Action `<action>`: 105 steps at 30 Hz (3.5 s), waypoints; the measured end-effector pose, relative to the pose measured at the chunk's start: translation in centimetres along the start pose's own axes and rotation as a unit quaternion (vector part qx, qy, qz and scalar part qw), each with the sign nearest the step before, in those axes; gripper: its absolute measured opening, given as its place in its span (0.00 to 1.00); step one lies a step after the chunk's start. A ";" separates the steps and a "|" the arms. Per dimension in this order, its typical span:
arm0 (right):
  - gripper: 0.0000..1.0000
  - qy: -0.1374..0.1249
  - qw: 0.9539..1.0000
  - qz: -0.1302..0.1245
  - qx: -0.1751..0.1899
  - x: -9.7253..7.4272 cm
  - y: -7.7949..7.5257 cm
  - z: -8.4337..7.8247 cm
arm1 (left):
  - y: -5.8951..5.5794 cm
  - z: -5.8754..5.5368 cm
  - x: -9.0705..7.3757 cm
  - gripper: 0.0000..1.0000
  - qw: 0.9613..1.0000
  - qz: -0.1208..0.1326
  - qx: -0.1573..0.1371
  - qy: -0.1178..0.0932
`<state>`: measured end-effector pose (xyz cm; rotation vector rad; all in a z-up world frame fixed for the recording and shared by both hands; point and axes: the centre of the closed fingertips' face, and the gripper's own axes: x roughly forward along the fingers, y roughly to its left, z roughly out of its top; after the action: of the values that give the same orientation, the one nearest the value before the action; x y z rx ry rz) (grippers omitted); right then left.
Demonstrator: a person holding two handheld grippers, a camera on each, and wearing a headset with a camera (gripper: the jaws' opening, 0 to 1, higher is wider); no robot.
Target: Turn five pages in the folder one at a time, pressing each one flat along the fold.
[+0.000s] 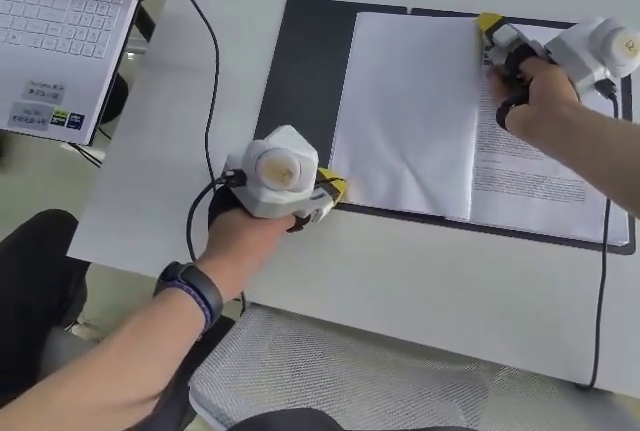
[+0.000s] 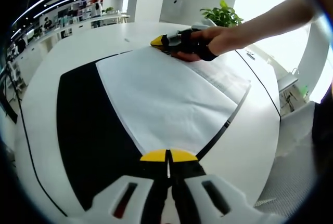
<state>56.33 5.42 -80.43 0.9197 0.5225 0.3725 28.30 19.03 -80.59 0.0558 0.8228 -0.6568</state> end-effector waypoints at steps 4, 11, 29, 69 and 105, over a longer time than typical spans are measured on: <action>0.00 0.006 1.000 0.004 -0.016 0.1 0.0 0.0 | 0.0 0.0 0.0 0.00 1.000 0.001 0.002 0.000; 0.00 0.023 0.999 0.017 -0.028 -0.2 0.0 -0.4 | -0.1 0.1 0.0 0.00 1.000 0.005 0.002 0.002; 0.00 0.078 0.994 0.047 -0.052 -4.4 1.8 -3.6 | 0.0 0.1 0.0 0.00 1.000 0.009 0.002 0.001; 0.00 0.131 0.984 0.096 -0.077 -18.0 4.0 -12.6 | 0.6 -0.3 0.6 0.00 1.000 0.006 -0.016 -0.005; 0.00 0.140 0.986 0.076 -0.044 -22.6 2.7 -15.2 | 1.0 -0.7 1.1 0.00 1.000 0.008 -0.012 -0.004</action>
<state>28.94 5.22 -79.74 0.8278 0.6892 0.6635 28.95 19.47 -82.00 0.0389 0.8206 -0.6311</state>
